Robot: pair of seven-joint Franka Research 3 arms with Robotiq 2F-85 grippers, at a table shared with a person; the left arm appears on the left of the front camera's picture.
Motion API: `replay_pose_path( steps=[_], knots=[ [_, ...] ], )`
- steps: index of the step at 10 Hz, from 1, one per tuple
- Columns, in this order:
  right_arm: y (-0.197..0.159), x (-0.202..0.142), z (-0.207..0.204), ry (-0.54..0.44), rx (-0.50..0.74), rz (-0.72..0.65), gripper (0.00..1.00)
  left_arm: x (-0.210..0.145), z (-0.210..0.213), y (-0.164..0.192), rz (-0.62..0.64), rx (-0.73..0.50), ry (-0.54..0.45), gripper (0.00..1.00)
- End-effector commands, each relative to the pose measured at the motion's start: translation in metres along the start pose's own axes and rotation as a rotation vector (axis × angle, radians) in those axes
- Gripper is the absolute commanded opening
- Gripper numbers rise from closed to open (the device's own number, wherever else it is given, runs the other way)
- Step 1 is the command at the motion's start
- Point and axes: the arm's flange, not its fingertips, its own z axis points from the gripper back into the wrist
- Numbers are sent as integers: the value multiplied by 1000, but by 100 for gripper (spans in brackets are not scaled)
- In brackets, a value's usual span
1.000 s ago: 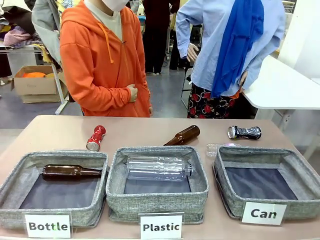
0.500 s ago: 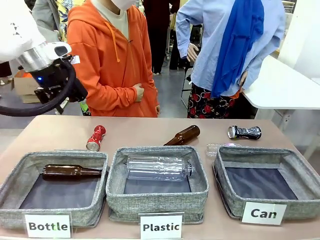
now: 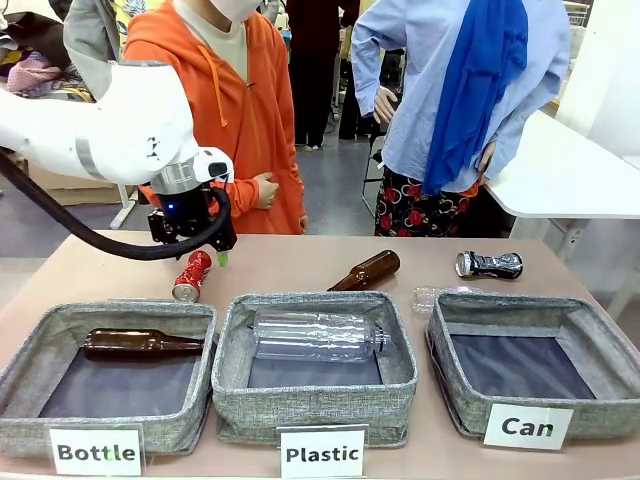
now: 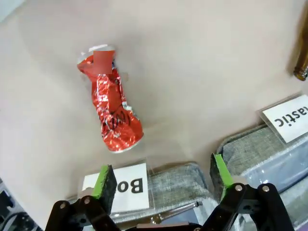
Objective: Sort the can waste into the basket.
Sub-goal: Pick up the can waste from the table and place it in the right Fabric basket.
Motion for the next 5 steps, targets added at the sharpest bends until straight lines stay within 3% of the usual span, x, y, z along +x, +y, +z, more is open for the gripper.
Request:
replay_pose_path(
  steps=[1,5],
  knots=[
    [-1,-1,2,1,10,23,100,0,15,13,10,-13,1,100],
    [-1,-1,2,1,10,23,100,6,-49,36,51,-22,9,100]
  ],
)
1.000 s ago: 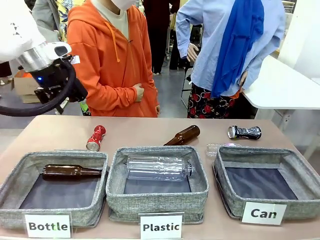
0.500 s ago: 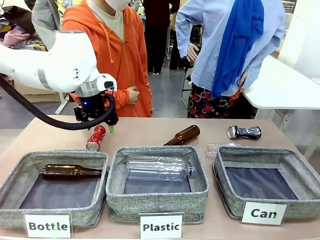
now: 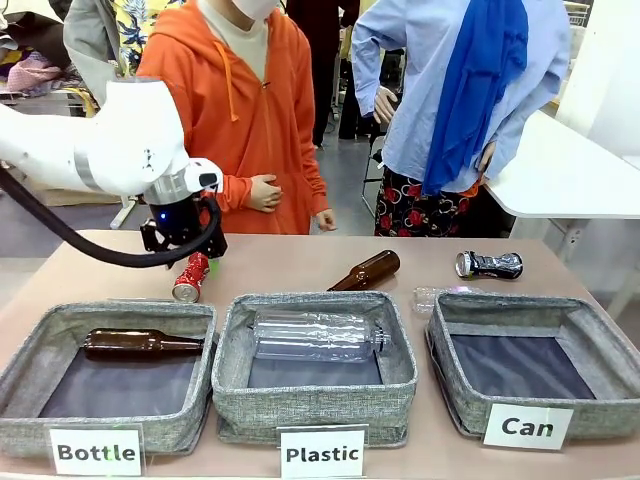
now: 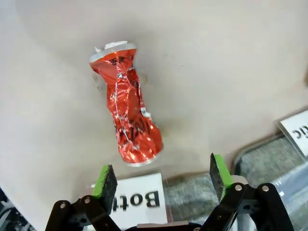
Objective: Sort the can waste into the basket.
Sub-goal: Pick up the can waste from the table and place it in the right Fabric basket.
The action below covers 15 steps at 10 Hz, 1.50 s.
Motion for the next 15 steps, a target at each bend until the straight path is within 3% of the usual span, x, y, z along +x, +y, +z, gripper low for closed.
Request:
replay_pose_path(
  steps=[1,5,9,12,13,15],
  knots=[
    [-1,-1,2,1,10,23,100,7,-32,10,-12,-18,-27,100],
    [-1,-1,2,1,10,23,100,17,-65,19,-14,31,-99,100],
    [-1,-1,2,1,10,23,100,17,-69,18,-28,61,-122,100],
    [-1,-1,2,1,10,23,100,18,-70,17,-36,79,-123,13],
    [-1,-1,2,1,10,23,100,18,-70,16,-32,78,-123,0],
    [-1,-1,2,1,10,23,100,19,-71,15,-32,87,-120,0]
  ],
)
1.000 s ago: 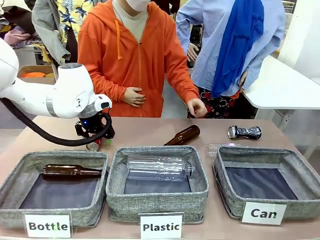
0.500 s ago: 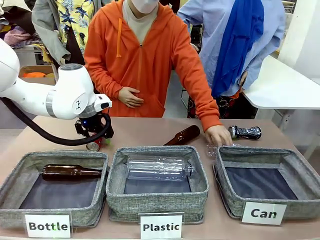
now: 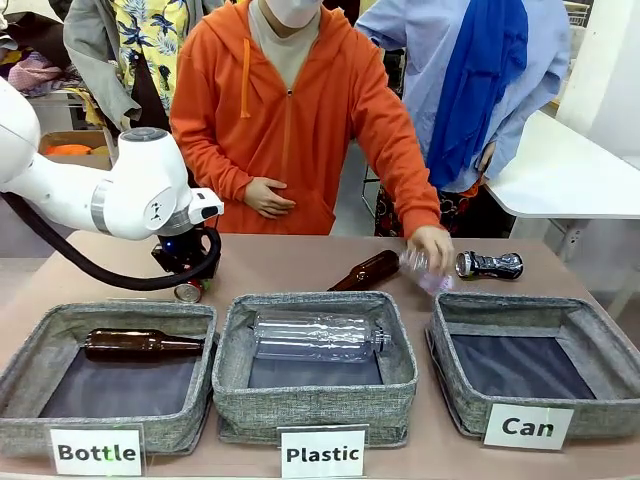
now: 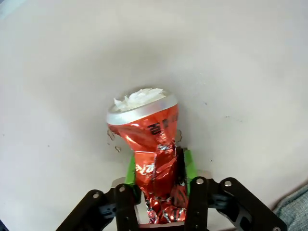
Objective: Sort the can waste into the basket.
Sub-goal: Pick up the can waste from the table and place it in the right Fabric basket.
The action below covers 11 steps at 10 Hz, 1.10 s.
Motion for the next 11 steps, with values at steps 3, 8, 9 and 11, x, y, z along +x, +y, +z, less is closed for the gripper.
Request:
replay_pose_path(
  steps=[3,8,9,11],
  knots=[
    [-1,-1,2,1,9,23,100,-1,-2,-5,25,37,-15,0],
    [-1,-1,2,1,9,23,100,-46,99,34,-16,-19,-127,0],
    [-1,-1,2,1,9,23,100,-69,133,47,-74,-40,-162,0],
    [-1,-1,2,1,9,23,100,-133,193,63,-266,-143,-235,0]
  ],
)
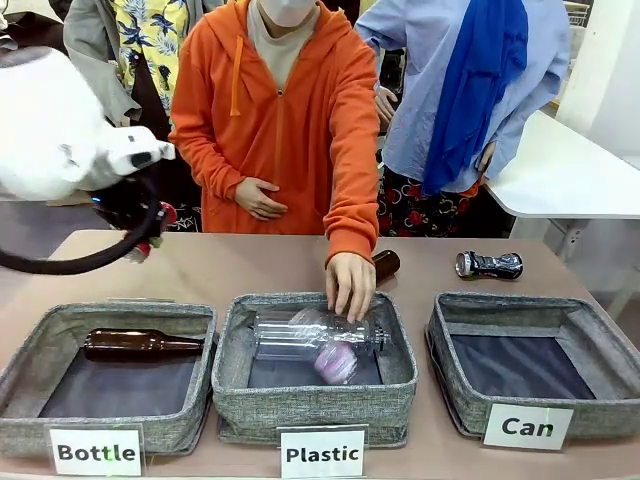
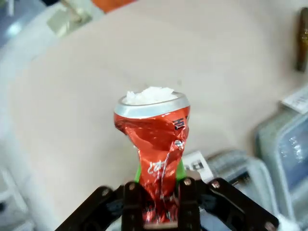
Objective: Sort the can waste into the basket.
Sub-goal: Pick up the can waste from the table and place it in the right Fabric basket.
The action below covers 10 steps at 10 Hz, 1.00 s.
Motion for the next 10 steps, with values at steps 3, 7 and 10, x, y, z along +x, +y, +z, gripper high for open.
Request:
replay_pose_path(
  steps=[3,7,10],
  knots=[
    [-1,-1,2,0,9,23,100,-111,90,-12,-525,-251,-111,0],
    [-1,-1,2,0,9,23,100,-125,89,-50,-815,-396,-50,0],
    [-1,-1,2,0,9,23,100,-128,100,-46,-786,-375,-61,0]
  ],
)
